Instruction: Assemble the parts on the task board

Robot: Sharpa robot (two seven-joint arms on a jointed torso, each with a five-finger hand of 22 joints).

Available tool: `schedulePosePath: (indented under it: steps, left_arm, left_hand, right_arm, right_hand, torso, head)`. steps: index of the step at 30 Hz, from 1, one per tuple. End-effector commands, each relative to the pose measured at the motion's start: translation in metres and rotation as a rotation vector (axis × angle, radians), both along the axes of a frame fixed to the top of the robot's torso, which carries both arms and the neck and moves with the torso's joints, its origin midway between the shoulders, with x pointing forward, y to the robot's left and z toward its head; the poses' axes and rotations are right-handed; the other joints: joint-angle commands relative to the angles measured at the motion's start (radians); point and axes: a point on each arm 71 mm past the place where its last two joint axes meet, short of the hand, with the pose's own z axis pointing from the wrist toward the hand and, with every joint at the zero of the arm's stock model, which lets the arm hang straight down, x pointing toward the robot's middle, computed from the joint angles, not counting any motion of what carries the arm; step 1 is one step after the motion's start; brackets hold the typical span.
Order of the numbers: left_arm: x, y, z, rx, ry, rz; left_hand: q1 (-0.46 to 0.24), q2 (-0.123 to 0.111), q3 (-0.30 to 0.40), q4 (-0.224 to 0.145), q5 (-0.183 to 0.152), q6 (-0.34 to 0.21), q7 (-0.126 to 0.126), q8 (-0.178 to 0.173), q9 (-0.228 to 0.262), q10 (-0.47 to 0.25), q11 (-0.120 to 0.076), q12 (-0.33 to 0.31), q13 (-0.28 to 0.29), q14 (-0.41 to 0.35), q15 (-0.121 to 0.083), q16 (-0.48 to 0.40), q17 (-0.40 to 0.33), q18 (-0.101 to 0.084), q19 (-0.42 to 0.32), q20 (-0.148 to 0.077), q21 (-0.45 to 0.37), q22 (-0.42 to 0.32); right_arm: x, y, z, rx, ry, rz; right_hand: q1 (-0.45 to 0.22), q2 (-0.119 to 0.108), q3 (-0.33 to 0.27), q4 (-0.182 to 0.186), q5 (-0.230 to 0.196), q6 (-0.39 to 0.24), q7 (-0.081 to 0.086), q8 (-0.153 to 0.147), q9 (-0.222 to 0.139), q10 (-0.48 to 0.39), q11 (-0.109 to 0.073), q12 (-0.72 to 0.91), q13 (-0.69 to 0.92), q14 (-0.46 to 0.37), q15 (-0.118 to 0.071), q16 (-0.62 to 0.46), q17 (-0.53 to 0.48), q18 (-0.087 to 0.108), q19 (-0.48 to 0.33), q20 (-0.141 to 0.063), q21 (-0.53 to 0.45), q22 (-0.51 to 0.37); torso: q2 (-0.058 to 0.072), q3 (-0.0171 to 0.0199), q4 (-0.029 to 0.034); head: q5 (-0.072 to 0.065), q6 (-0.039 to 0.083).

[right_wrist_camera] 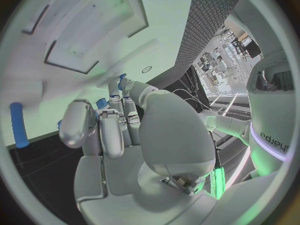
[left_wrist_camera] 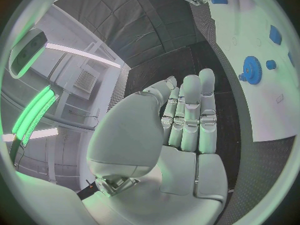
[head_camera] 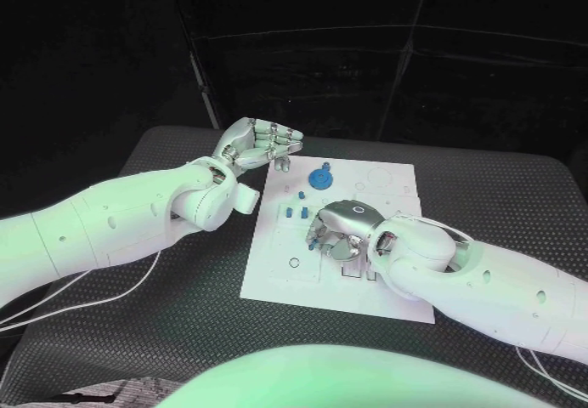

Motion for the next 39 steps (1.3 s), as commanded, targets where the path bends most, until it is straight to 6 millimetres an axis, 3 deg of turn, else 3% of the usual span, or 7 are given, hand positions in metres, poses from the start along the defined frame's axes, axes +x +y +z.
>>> schedulePosePath:
  steps: [1, 15, 28, 33, 35, 39]
  left_arm:
    - [0.0004, -0.001, 0.001, -0.007, 0.002, -0.009]
    - [0.0007, -0.0035, 0.0006, -0.009, 0.004, -0.015]
    - [0.0007, -0.003, 0.0002, -0.008, 0.009, -0.017]
    - [0.0008, -0.0026, 0.0, -0.008, 0.01, -0.017]
    - [0.0009, -0.0026, -0.0001, -0.007, 0.011, -0.018]
    - [0.001, -0.0026, -0.0002, -0.007, 0.012, -0.019]
  left_hand:
    - [-0.009, 0.0, 0.004, 0.0, 0.001, -0.009, 0.001, -0.004, -0.001, -0.008, 0.0, 0.004, -0.001, -0.009, 0.0, -0.005, -0.001, 0.018, -0.007, 0.001, -0.004, -0.001]
    - [-0.01, 0.0, 0.004, 0.0, 0.001, -0.01, 0.002, -0.004, -0.001, -0.009, 0.001, 0.004, -0.002, -0.009, 0.001, -0.006, -0.002, 0.018, -0.007, 0.002, -0.004, -0.002]
    - [-0.011, 0.001, 0.004, 0.0, 0.001, -0.011, 0.002, -0.004, -0.001, -0.011, 0.001, 0.005, -0.002, -0.009, 0.001, -0.007, -0.002, 0.018, -0.008, 0.002, -0.005, -0.003]
    - [-0.011, 0.001, 0.004, 0.0, 0.001, -0.011, 0.002, -0.004, -0.001, -0.011, 0.001, 0.005, -0.002, -0.009, 0.002, -0.007, -0.002, 0.018, -0.008, 0.002, -0.005, -0.003]
    - [-0.012, 0.001, 0.004, 0.001, 0.0, -0.012, 0.003, -0.004, -0.001, -0.012, 0.002, 0.005, -0.002, -0.01, 0.002, -0.007, -0.002, 0.018, -0.008, 0.002, -0.005, -0.003]
    - [-0.012, 0.001, 0.004, 0.001, 0.0, -0.012, 0.003, -0.004, -0.001, -0.012, 0.002, 0.005, -0.002, -0.01, 0.002, -0.007, -0.002, 0.018, -0.008, 0.002, -0.005, -0.003]
  right_arm:
    - [-0.0011, 0.0008, -0.0024, -0.029, 0.008, 0.008]
    - [-0.0036, 0.0086, -0.0058, -0.054, -0.005, 0.013]
    - [-0.0052, 0.0104, -0.0063, -0.062, -0.007, 0.016]
    - [-0.0044, 0.0093, -0.0047, -0.038, -0.019, 0.007]
    - [-0.0039, 0.0083, -0.0031, -0.018, -0.032, 0.001]
    - [-0.0043, 0.0069, -0.0002, 0.013, -0.051, -0.001]
  right_hand:
    - [-0.006, -0.001, 0.006, -0.002, 0.002, 0.004, 0.007, -0.007, 0.002, 0.01, -0.005, 0.0, 0.001, 0.055, -0.003, 0.001, 0.014, 0.002, 0.005, -0.003, 0.005, 0.001]
    - [-0.024, -0.009, -0.002, -0.003, 0.0, 0.006, 0.006, -0.008, 0.002, 0.012, -0.006, -0.003, 0.003, 0.055, -0.003, 0.001, 0.013, 0.003, 0.004, -0.002, 0.005, 0.001]
    - [-0.044, -0.019, -0.016, -0.002, 0.009, 0.003, 0.005, -0.013, 0.002, 0.009, -0.006, -0.01, 0.003, 0.054, -0.002, 0.0, 0.009, 0.003, 0.002, -0.002, 0.005, 0.0]
    - [-0.073, -0.04, -0.025, 0.003, 0.013, -0.061, 0.026, -0.04, -0.005, -0.083, 0.021, -0.062, -0.019, 0.041, 0.019, -0.026, -0.038, 0.012, -0.025, 0.011, -0.026, -0.059]
    - [-0.084, -0.056, -0.036, 0.003, 0.016, -0.107, 0.026, -0.04, -0.005, -0.143, 0.033, -0.085, -0.023, 0.03, 0.028, -0.052, -0.081, 0.023, -0.052, 0.022, -0.06, -0.119]
    - [-0.085, -0.063, -0.051, -0.001, 0.017, -0.146, 0.018, -0.039, -0.004, -0.182, 0.037, -0.086, -0.02, 0.022, 0.031, -0.073, -0.116, 0.031, -0.07, 0.027, -0.086, -0.163]
  torso:
    - [0.0, 0.0001, 0.0009]
    - [0.0, -0.0006, -0.001]
    - [-0.001, 0.0002, 0.001]
    - [-0.001, 0.0, -0.0018]
    - [-0.002, 0.0005, -0.0017]
    - [-0.002, 0.0004, -0.0006]
  head:
    - [0.002, -0.002]
    - [0.003, -0.005]
    - [0.001, -0.009]
    - [0.002, -0.008]
    - [0.001, -0.008]
    - [0.0, -0.007]
